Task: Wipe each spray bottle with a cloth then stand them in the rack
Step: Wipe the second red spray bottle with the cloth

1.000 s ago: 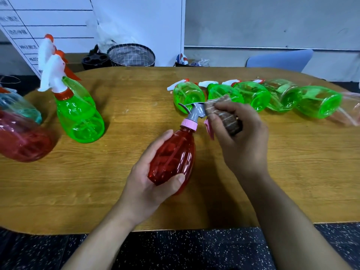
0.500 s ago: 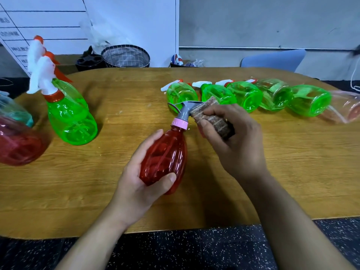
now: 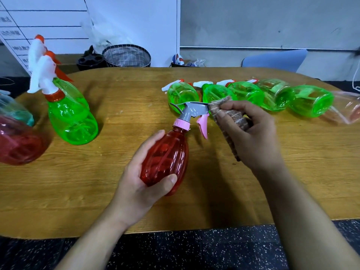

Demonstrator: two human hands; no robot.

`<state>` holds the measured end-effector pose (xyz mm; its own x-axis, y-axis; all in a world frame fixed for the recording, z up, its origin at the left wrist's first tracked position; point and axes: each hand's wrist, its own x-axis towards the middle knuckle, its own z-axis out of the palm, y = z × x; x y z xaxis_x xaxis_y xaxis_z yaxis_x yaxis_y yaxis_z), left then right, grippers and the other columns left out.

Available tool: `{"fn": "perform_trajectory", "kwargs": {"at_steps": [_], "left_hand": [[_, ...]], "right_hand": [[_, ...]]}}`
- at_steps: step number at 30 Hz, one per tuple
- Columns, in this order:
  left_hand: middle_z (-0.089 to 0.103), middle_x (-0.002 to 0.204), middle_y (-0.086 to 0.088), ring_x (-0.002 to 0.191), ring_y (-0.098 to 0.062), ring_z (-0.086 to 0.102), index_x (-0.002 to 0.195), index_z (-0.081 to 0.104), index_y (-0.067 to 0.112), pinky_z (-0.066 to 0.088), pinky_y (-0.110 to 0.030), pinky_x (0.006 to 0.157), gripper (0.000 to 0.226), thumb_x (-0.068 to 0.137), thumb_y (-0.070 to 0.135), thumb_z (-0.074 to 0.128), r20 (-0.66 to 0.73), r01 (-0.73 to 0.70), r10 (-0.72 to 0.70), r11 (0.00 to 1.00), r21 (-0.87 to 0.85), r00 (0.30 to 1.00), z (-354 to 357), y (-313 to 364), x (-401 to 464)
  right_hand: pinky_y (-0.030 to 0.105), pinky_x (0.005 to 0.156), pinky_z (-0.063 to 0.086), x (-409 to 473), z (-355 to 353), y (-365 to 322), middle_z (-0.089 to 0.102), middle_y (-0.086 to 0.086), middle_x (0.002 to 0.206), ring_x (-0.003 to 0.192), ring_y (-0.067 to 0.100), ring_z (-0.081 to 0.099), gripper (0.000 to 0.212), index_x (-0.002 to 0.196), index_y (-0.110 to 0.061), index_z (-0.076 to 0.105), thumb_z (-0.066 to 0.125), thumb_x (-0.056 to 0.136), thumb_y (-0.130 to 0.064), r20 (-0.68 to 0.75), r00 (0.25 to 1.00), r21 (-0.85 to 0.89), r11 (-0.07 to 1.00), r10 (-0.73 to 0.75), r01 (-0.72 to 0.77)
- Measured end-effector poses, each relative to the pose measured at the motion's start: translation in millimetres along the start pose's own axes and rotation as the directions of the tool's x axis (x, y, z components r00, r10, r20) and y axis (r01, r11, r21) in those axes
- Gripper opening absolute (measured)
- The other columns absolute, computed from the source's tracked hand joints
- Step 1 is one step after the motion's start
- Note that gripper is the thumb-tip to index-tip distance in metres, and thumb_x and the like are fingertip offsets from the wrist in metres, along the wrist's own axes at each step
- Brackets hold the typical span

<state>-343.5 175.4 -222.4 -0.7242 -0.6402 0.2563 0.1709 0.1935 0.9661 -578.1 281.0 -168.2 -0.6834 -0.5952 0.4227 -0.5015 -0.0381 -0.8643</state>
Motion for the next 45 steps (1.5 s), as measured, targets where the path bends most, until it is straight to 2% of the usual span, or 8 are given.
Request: {"fn": "perform_trajectory", "kwargs": {"at_steps": [4,18,22,28,31,35,40,45], "left_hand": [[0.056,0.157,0.008,0.143,-0.018,0.057,0.151,0.054,0.042,0.050,-0.023,0.108,0.082,0.076,0.031,0.085,0.004,0.000,0.000,1.000,-0.003,1.000,0.0,0.0,-0.1],[0.054,0.158,0.009,0.144,-0.018,0.055,0.152,0.053,0.043,0.051,-0.023,0.106,0.083,0.076,0.032,0.085,0.017,0.014,-0.014,1.000,0.018,1.000,-0.3,-0.5,-0.9],[0.064,0.149,0.011,0.136,-0.014,0.062,0.150,0.054,0.042,0.052,-0.021,0.103,0.083,0.074,0.034,0.086,-0.065,0.052,-0.054,0.998,-0.026,0.996,3.3,2.1,-0.3],[0.059,0.155,0.003,0.147,-0.023,0.053,0.157,0.044,0.041,0.035,-0.061,0.124,0.102,0.070,0.073,0.087,-0.208,0.114,-0.156,0.973,-0.203,0.966,-1.0,9.9,3.2],[0.057,0.157,0.005,0.149,-0.021,0.051,0.160,0.036,0.038,0.035,-0.063,0.123,0.105,0.074,0.075,0.082,-0.172,0.118,-0.149,0.976,-0.182,0.974,1.0,13.4,1.6],[0.054,0.158,0.015,0.147,-0.011,0.051,0.164,0.026,0.027,0.047,-0.029,0.114,0.115,0.074,0.072,0.082,-0.098,0.079,-0.090,0.991,-0.110,0.991,-0.5,20.6,-0.1],[0.034,0.171,0.007,0.157,-0.019,0.038,0.168,0.019,0.041,0.041,-0.051,0.123,0.128,0.067,0.054,0.097,-0.063,-0.009,0.026,0.967,0.256,0.998,-4.5,13.4,-5.2],[0.052,0.158,0.006,0.149,-0.014,0.047,0.159,0.039,0.030,0.039,-0.029,0.122,0.102,0.074,0.041,0.095,-0.206,-0.098,0.232,0.854,0.511,0.951,-7.6,18.1,0.9]], "right_hand": [[0.016,0.065,0.050,0.0,2.4,-0.1,0.075,-0.014,0.095,0.075,-0.003,0.067,0.010,0.102,-0.020,0.076,0.080,0.094,-0.024,-0.095,0.995,-0.031,0.999,0.007,-0.010],[0.027,0.062,0.055,-2.9,6.3,1.1,0.073,-0.017,0.094,0.077,0.002,0.070,0.008,0.103,-0.025,0.075,0.077,0.096,-0.028,-0.051,0.999,-0.124,0.992,0.003,-0.009],[0.025,0.074,0.058,-1.9,4.8,-6.3,0.075,-0.014,0.101,0.088,0.000,0.071,0.008,0.105,-0.021,0.075,0.076,0.097,-0.022,-0.133,0.991,0.034,0.999,0.025,-0.021],[0.012,0.070,0.048,-23.9,26.0,-25.3,0.073,-0.011,0.095,0.080,-0.004,0.065,0.010,0.105,-0.008,0.073,0.071,0.095,-0.007,0.274,0.943,0.337,0.937,-0.191,0.092],[0.014,0.069,0.047,-32.7,38.2,-24.9,0.072,-0.006,0.092,0.076,-0.001,0.064,0.014,0.106,-0.007,0.075,0.074,0.094,-0.014,0.444,0.874,0.306,0.950,-0.196,0.058],[0.012,0.069,0.048,-34.1,47.6,-25.6,0.075,-0.010,0.093,0.077,-0.002,0.066,0.012,0.105,-0.013,0.075,0.072,0.095,-0.018,0.342,0.933,0.333,0.943,-0.115,-0.005],[0.027,0.090,0.054,-34.2,56.4,-28.4,0.078,-0.001,0.107,0.102,0.012,0.072,0.014,0.105,-0.014,0.076,0.067,0.097,-0.020,0.183,0.983,0.364,0.929,0.001,-0.069],[0.032,0.094,0.053,-45.5,62.4,-38.6,0.077,-0.001,0.105,0.105,0.014,0.072,0.013,0.106,-0.012,0.076,0.068,0.097,-0.017,0.120,0.992,0.331,0.944,-0.049,0.007]]}}
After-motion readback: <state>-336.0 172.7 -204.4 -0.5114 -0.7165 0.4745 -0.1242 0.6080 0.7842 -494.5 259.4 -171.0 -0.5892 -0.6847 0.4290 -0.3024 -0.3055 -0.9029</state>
